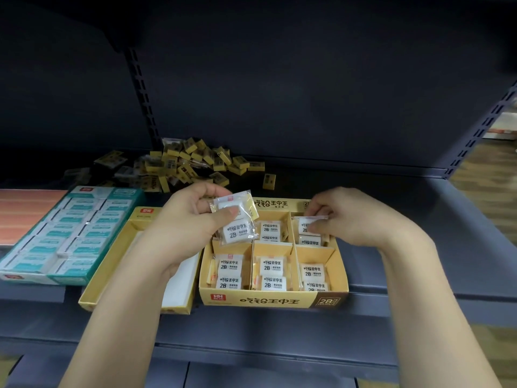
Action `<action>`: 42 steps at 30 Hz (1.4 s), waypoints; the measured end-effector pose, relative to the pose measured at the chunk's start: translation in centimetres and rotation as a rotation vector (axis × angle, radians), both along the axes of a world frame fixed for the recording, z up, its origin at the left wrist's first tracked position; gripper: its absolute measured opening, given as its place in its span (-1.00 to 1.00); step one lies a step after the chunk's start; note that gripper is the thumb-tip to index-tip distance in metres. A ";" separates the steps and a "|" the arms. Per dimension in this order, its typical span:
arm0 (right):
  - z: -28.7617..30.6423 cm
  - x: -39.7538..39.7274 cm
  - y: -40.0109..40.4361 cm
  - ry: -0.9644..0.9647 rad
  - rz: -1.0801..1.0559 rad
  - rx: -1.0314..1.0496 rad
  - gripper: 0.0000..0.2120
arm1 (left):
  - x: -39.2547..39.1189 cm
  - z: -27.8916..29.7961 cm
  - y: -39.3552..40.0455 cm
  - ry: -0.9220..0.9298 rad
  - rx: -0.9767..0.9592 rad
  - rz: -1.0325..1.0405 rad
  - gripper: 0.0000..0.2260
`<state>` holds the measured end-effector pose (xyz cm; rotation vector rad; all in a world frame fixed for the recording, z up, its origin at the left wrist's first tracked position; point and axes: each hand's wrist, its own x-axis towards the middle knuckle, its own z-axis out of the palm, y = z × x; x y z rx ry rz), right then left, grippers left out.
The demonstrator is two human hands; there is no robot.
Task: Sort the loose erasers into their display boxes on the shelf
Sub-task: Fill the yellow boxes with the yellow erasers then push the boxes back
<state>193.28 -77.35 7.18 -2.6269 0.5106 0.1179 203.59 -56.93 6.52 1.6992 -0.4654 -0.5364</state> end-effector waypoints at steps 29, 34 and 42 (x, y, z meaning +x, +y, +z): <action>-2.6 -2.9 -3.5 -0.354 -0.313 -0.163 -0.84 | -6.4 0.7 -7.0 -0.556 0.509 -0.429 -0.83; -3.0 -3.7 -3.4 -0.345 -0.327 -0.126 -0.83 | -5.8 0.6 -6.8 -0.546 0.567 -0.408 -0.84; -3.1 -2.8 -2.7 -0.388 -0.263 0.020 -0.89 | -6.0 0.6 -7.1 -0.506 0.623 -0.450 -0.84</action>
